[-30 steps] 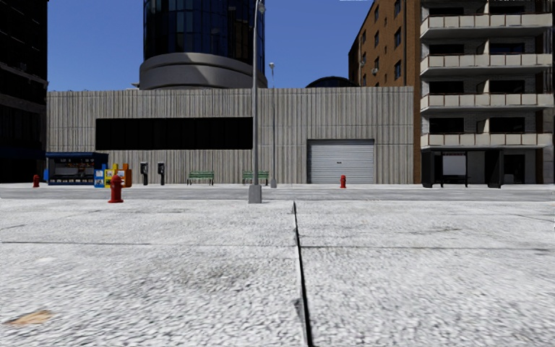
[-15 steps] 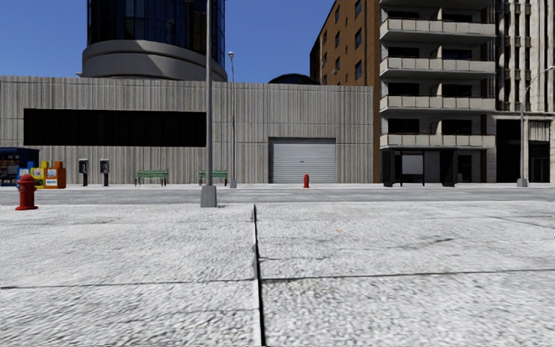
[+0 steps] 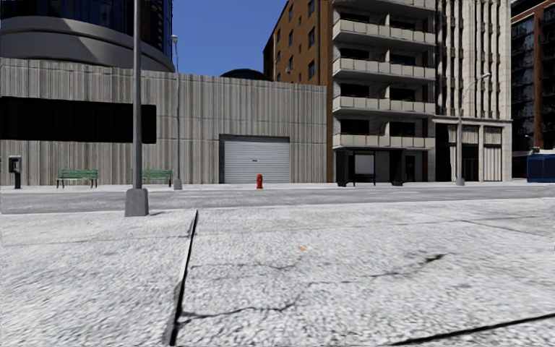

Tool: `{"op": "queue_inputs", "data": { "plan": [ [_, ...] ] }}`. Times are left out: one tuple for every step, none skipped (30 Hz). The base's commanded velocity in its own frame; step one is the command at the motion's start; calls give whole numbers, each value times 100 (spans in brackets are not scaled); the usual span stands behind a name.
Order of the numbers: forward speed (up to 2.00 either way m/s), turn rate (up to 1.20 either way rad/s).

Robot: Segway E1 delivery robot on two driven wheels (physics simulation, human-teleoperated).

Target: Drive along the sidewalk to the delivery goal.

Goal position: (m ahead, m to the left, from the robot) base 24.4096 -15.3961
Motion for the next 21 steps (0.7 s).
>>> {"op": "queue_inputs", "data": {
  "plan": [
    [200, -45],
    [200, -45],
    [200, -45],
    [200, -45],
    [200, -45],
    [200, -45],
    [200, -45],
    [200, -45],
    [200, -45],
    [200, -45],
    [200, -45],
    [200, -45],
    [200, -45],
    [200, -45],
    [200, -45],
    [200, -45],
    [200, -45],
    [200, -45],
    [200, -45],
    [200, -45],
    [200, -45]
  ]
}}
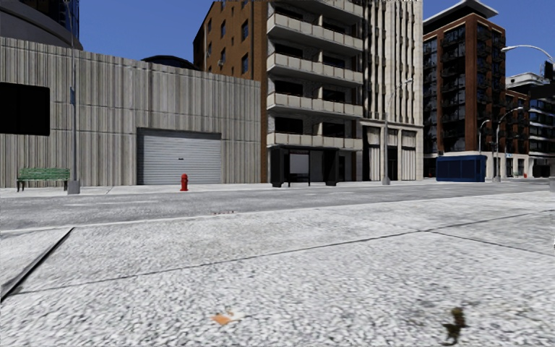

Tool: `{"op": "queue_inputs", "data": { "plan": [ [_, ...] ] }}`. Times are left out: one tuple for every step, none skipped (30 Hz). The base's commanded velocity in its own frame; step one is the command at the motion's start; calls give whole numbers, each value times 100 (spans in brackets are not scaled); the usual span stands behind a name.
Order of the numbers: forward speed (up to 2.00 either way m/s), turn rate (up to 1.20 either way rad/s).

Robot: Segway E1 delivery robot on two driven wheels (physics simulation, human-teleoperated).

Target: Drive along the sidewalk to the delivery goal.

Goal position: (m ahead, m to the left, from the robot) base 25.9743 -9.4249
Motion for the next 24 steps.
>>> {"op": "queue_inputs", "data": {
  "plan": [
    [200, -46],
    [200, -46],
    [200, -46],
    [200, -49],
    [200, -55],
    [200, -57],
    [200, -57],
    [200, -58],
    [200, -58],
    [200, -58],
    [200, -58],
    [200, -58],
    [200, -58],
    [200, -58],
    [200, -58],
    [200, -58],
    [200, -58],
    [200, -58],
    [200, -58],
    [200, -57],
    [200, -52],
    [200, -50],
    [200, -50],
    [200, -50]
  ]
}}
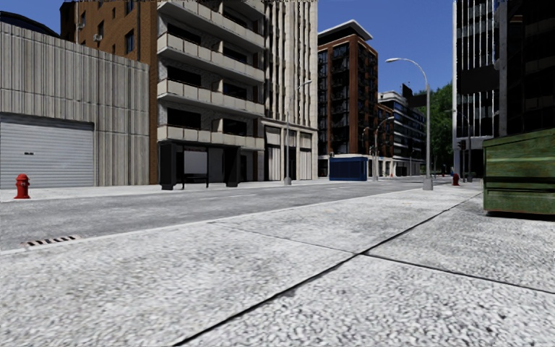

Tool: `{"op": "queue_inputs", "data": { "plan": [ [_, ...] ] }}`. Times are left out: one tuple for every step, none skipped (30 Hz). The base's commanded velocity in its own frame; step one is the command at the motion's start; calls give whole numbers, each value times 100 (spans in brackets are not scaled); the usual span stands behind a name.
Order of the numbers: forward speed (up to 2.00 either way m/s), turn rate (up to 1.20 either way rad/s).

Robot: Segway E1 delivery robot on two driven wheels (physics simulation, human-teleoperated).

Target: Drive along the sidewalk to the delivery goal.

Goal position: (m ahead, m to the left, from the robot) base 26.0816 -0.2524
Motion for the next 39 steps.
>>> {"op": "queue_inputs", "data": {
  "plan": [
    [200, -50],
    [200, -50],
    [200, -50],
    [200, -50],
    [200, -50],
    [200, -50],
    [200, -50],
    [200, -50],
    [200, -50],
    [200, -50],
    [200, -50],
    [200, -50],
    [200, -50],
    [200, -50],
    [200, -50],
    [200, -50],
    [200, -50],
    [200, -50],
    [200, -50],
    [200, -50],
    [200, -50],
    [200, -50],
    [200, -50],
    [200, -50],
    [200, -50],
    [200, -50],
    [200, -50],
    [200, -50],
    [200, -50],
    [200, -50],
    [200, -50],
    [200, -50],
    [200, -50],
    [200, -50],
    [200, -50],
    [200, -50],
    [200, -50],
    [200, -50],
    [200, -50]
  ]
}}
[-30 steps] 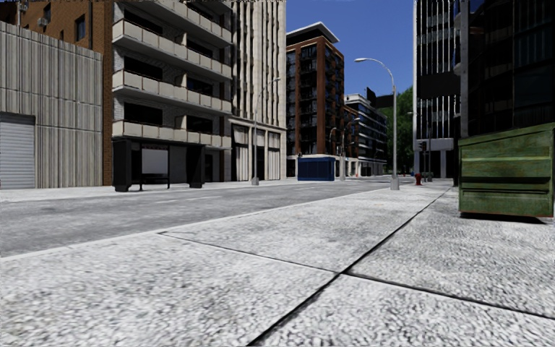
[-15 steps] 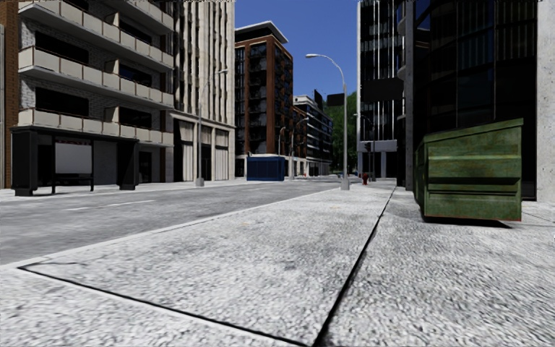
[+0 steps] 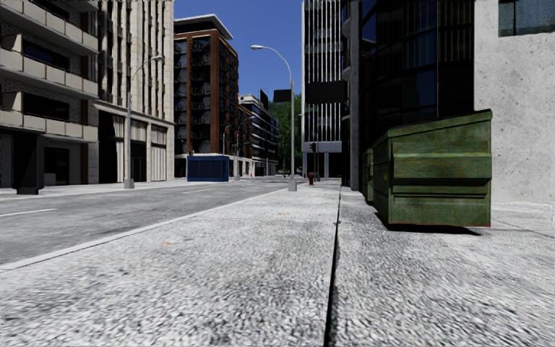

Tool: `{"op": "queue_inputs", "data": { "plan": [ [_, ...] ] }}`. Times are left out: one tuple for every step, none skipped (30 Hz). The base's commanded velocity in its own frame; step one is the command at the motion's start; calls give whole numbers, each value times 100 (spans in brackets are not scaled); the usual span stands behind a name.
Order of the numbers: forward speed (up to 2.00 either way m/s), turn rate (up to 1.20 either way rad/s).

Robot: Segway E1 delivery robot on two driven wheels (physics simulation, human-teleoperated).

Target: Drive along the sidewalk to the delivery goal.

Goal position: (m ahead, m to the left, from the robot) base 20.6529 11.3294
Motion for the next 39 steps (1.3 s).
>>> {"op": "queue_inputs", "data": {
  "plan": [
    [200, -50],
    [200, -50],
    [200, -50],
    [200, -50],
    [200, -50],
    [200, -46],
    [200, -46],
    [200, -27],
    [200, 0],
    [200, 0],
    [200, 0],
    [200, 0],
    [200, 0],
    [200, 0],
    [200, 0],
    [200, 0],
    [200, 0],
    [200, 0],
    [200, 0],
    [200, 0],
    [200, 0],
    [200, 0],
    [200, 0],
    [200, 0],
    [200, 0],
    [200, 0],
    [200, 0],
    [200, 0],
    [200, 0],
    [200, 0],
    [200, 0],
    [200, 0],
    [200, 0],
    [200, 0],
    [200, 0],
    [200, 0],
    [200, 0],
    [200, 0],
    [200, 0]
  ]
}}
